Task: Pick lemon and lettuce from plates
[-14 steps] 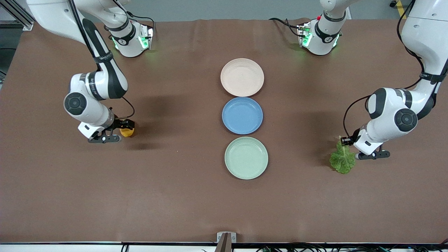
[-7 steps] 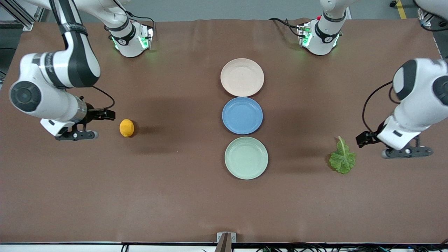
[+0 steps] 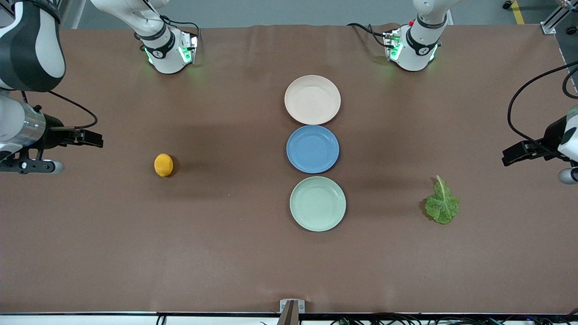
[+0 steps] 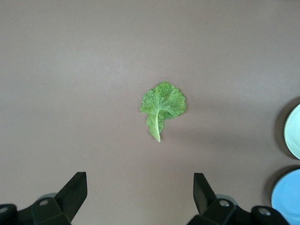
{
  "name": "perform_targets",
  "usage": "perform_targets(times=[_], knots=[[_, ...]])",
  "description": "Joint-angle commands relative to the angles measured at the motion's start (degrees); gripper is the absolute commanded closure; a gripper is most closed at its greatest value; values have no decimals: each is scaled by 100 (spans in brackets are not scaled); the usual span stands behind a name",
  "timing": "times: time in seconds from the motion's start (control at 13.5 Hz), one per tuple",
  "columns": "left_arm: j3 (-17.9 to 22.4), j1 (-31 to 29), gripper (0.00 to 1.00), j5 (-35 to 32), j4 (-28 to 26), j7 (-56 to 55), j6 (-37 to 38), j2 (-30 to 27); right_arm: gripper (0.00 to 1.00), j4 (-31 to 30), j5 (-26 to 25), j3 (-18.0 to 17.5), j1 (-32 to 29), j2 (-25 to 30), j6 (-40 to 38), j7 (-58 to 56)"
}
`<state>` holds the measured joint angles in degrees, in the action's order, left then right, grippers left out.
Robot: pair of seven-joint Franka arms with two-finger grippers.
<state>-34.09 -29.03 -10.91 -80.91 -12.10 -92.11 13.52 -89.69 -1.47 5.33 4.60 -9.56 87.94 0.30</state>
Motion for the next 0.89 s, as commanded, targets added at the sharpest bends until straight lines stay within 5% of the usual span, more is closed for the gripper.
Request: perform_targets(times=[0.0,0.37,0.66,0.81], knots=[[-80,-67,0,168,5,76,429,-506,0,450,-108,-67,-195,-107,-75,-232],[182,168,0,801,-74,164,763,-1008,0,857,-38,-76,-337,-213,-66,-180],[2122,2056,0,1046,-809,155,967,-1692,0,813,-20,-76,-293,-213,-251,-188],[2546,2550,0,1073,-1022,147,949,-1852,0,708,-11,-85,-345,-196,-260,-232]])
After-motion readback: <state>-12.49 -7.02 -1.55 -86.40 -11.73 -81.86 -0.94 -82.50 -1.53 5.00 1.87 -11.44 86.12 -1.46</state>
